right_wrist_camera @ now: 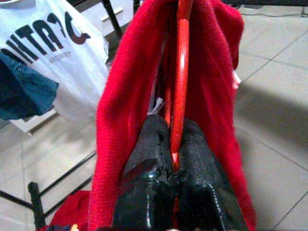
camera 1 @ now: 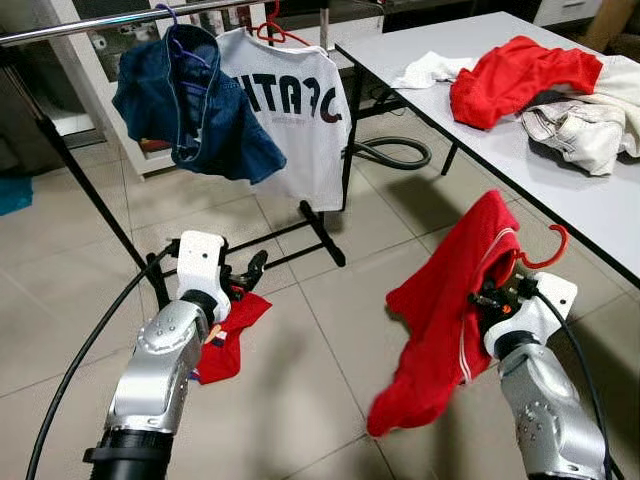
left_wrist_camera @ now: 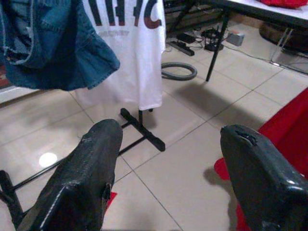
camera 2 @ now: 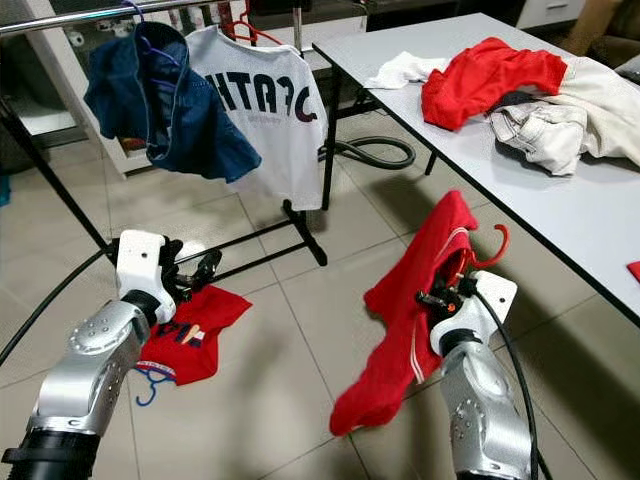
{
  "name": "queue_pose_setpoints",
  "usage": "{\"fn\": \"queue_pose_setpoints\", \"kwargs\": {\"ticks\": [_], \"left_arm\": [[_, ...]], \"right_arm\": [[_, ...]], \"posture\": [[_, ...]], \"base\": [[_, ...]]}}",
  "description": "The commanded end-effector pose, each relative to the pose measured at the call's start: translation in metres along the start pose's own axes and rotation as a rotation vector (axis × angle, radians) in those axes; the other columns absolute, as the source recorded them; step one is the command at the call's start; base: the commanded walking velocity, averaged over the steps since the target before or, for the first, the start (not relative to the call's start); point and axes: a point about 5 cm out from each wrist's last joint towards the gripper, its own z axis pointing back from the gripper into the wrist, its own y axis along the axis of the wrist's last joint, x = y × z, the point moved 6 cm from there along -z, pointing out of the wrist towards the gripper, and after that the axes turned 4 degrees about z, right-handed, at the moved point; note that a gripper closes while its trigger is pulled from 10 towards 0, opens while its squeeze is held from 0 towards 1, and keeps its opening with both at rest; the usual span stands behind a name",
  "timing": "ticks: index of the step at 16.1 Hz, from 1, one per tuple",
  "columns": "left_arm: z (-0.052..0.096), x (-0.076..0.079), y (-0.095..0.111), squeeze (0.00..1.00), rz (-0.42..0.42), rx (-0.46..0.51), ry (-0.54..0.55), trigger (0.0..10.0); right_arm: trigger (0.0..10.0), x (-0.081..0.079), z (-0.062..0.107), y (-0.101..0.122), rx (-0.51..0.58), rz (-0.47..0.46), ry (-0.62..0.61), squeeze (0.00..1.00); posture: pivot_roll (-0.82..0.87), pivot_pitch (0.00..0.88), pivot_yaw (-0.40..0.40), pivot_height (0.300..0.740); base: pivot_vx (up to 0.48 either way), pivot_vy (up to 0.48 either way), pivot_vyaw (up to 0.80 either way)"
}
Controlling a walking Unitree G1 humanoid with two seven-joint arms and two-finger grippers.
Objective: Hang hanger
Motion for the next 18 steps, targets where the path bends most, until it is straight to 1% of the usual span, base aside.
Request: {"fn": "queue_pose_setpoints", "kwargs": {"ticks": [1, 2, 3, 4, 6, 8, 9, 10, 11, 12, 15, 17, 18], "left_arm": [[-0.001, 0.002, -0.002, 0.00, -0.001, -0.008, -0.013, 10.0], [-0.002, 0.002, -0.002, 0.00, -0.002, -0.009, -0.015, 10.0], [-0.003, 0.003, -0.002, 0.00, -0.005, -0.009, -0.018, 10.0], [-0.004, 0.003, -0.001, 0.00, -0.007, -0.009, -0.022, 10.0], [-0.004, 0.003, -0.001, 0.00, -0.006, -0.008, -0.025, 10.0], [-0.005, 0.004, 0.000, 0.00, -0.005, -0.008, -0.029, 10.0], [-0.005, 0.004, 0.000, 0.00, -0.006, -0.008, -0.030, 10.0], [-0.006, 0.005, 0.000, 0.00, -0.005, -0.007, -0.033, 10.0], [-0.006, 0.005, 0.000, 0.00, -0.004, -0.006, -0.037, 10.0], [-0.006, 0.005, 0.000, 0.00, -0.003, -0.004, -0.038, 10.0], [-0.006, 0.006, 0.000, 0.00, 0.001, -0.003, -0.037, 10.0], [-0.006, 0.006, 0.000, 0.00, 0.000, -0.002, -0.035, 10.0], [-0.006, 0.006, 0.000, 0.00, -0.002, -0.002, -0.036, 10.0]], "right_arm": [[10.0, -0.004, 0.001, 0.005, 0.022, 0.004, 0.038, 0.00], [10.0, -0.003, 0.002, 0.006, 0.024, 0.047, 0.030, 0.00], [10.0, -0.003, 0.003, 0.006, 0.028, 0.061, 0.029, 0.00], [10.0, -0.003, 0.003, 0.003, 0.019, 0.043, 0.030, 0.00], [10.0, 0.003, 0.003, -0.001, -0.003, 0.128, 0.008, 0.00], [10.0, 0.005, 0.004, 0.000, 0.010, 0.071, 0.008, 0.00], [10.0, 0.005, 0.005, 0.000, 0.010, 0.064, 0.007, 0.00], [10.0, 0.006, 0.005, 0.003, 0.025, 0.019, 0.013, 0.00], [10.0, 0.009, 0.004, 0.006, 0.030, 0.037, -0.009, 0.00], [10.0, 0.008, 0.003, 0.005, 0.022, 0.085, -0.014, 0.00], [10.0, 0.009, 0.002, 0.002, 0.004, 0.061, -0.020, 0.00], [10.0, 0.010, 0.001, 0.002, -0.001, 0.076, -0.029, 0.00], [10.0, 0.015, 0.000, 0.002, -0.007, 0.094, -0.058, 0.00]], "posture": [[-0.05, 0.060, 0.061, 0.740], [-0.05, 0.060, 0.065, 0.740], [-0.05, 0.058, 0.069, 0.740], [-0.05, 0.057, 0.070, 0.740], [-0.06, 0.056, 0.073, 0.740], [-0.06, 0.054, 0.074, 0.740], [-0.06, 0.054, 0.074, 0.740], [-0.06, 0.053, 0.075, 0.740], [-0.06, 0.052, 0.075, 0.740], [-0.06, 0.052, 0.075, 0.740], [-0.06, 0.050, 0.068, 0.740], [-0.06, 0.048, 0.067, 0.740], [-0.06, 0.047, 0.068, 0.740]], "base": [[0.364, 0.000, 0.00], [0.364, 0.000, 0.00], [0.360, 0.000, 0.00], [0.360, 0.000, 0.00], [0.362, 0.000, 0.00], [0.364, 0.000, 0.00], [0.368, 0.000, 0.00], [0.356, 0.000, 0.00], [0.394, 0.000, 0.00], [0.401, 0.000, 0.00], [0.402, 0.000, 0.00], [0.403, 0.000, -0.79], [0.405, 0.000, -0.77]]}}
